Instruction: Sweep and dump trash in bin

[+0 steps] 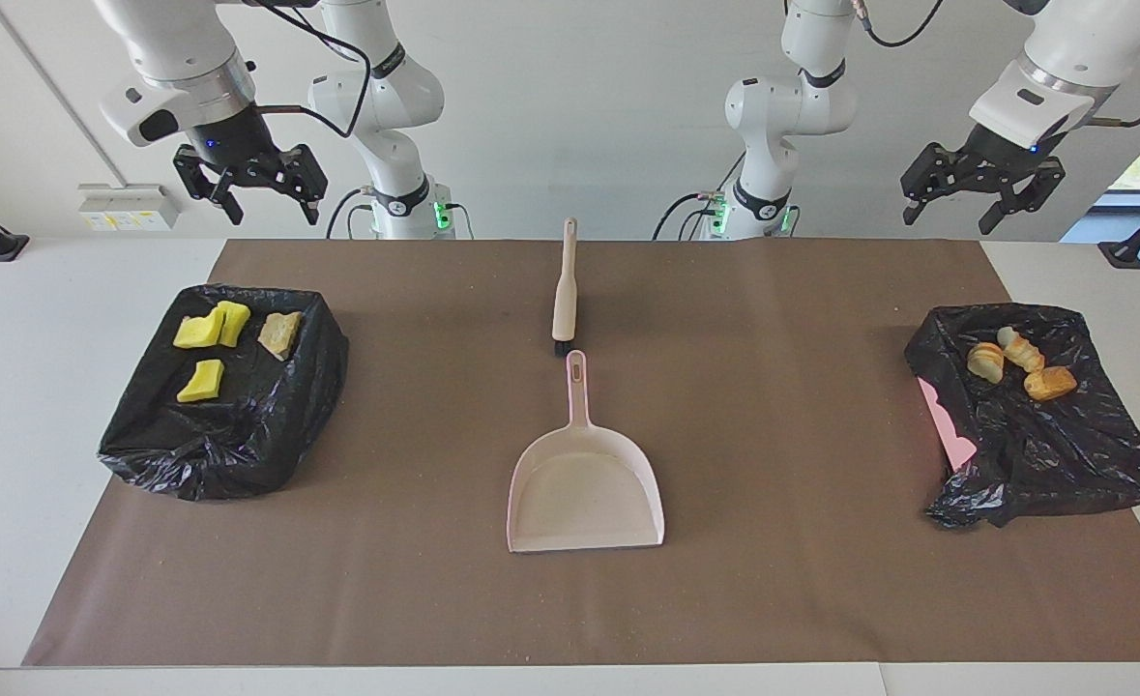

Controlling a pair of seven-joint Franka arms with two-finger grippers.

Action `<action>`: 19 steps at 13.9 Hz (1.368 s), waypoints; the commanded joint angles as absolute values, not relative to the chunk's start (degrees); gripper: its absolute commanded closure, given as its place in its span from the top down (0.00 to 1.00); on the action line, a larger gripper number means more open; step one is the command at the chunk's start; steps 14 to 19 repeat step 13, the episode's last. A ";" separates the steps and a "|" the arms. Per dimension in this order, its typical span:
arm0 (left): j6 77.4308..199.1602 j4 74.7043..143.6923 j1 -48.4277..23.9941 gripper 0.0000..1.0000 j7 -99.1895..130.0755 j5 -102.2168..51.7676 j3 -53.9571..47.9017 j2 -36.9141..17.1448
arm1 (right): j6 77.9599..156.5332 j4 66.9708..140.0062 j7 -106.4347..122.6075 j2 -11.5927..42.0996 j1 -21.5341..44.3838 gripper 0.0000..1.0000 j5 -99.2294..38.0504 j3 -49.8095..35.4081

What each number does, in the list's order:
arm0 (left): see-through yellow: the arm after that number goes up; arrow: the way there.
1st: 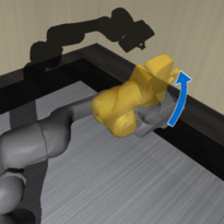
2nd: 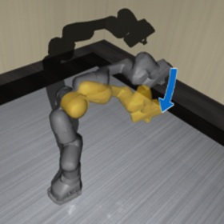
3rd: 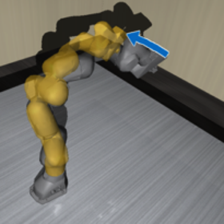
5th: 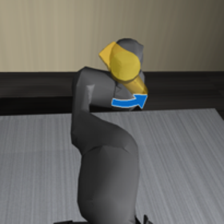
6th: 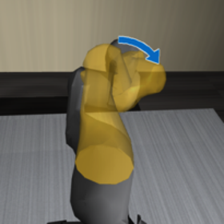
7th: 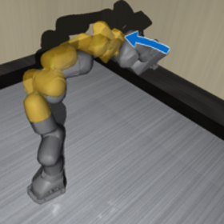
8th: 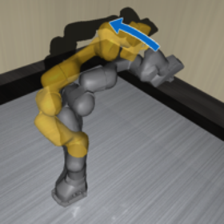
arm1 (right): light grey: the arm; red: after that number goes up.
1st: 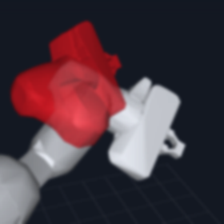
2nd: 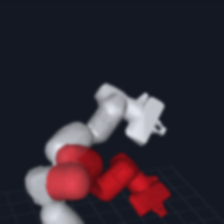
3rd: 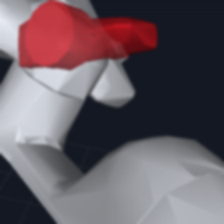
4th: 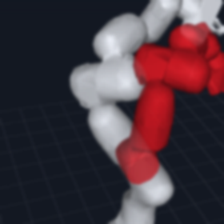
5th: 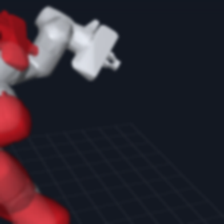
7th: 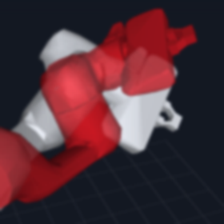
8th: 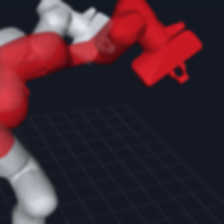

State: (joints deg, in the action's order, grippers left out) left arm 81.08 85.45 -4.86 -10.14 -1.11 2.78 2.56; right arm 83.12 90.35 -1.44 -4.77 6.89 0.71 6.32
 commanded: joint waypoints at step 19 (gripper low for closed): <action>83.14 84.99 -5.01 1.00 -10.28 0.26 2.64 2.37 | 84.38 92.20 -0.97 -5.89 6.33 1.00 0.88 6.24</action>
